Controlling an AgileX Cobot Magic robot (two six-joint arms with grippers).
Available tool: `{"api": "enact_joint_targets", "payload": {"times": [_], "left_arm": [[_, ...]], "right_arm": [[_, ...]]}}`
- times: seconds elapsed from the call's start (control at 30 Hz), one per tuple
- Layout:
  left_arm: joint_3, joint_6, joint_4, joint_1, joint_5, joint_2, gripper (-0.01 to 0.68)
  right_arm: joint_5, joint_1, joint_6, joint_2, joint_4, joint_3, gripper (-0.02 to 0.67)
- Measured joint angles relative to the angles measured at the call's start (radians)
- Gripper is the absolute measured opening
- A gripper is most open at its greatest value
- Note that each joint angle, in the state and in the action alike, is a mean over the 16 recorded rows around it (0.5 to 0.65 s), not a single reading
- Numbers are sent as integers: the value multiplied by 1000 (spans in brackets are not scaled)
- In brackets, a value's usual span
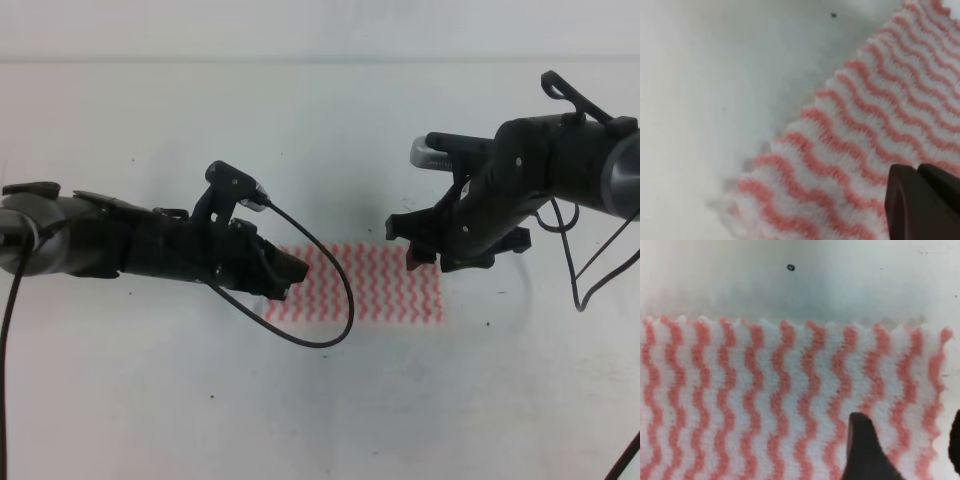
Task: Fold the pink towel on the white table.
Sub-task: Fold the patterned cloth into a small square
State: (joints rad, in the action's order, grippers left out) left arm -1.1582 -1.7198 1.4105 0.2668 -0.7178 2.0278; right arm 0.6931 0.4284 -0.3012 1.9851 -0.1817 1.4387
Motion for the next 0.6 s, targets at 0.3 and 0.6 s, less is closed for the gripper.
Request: {"api": "enact_joint_targets", "payload": {"times": [0.3, 0.6], "left_arm": [[0, -24, 27, 0, 18, 1, -3], [0, -29, 23, 0, 26, 16, -4]], "right_arm": [[-3, 0, -1, 0, 5, 0, 329], [-16, -3, -6, 0, 19, 0, 325]]}}
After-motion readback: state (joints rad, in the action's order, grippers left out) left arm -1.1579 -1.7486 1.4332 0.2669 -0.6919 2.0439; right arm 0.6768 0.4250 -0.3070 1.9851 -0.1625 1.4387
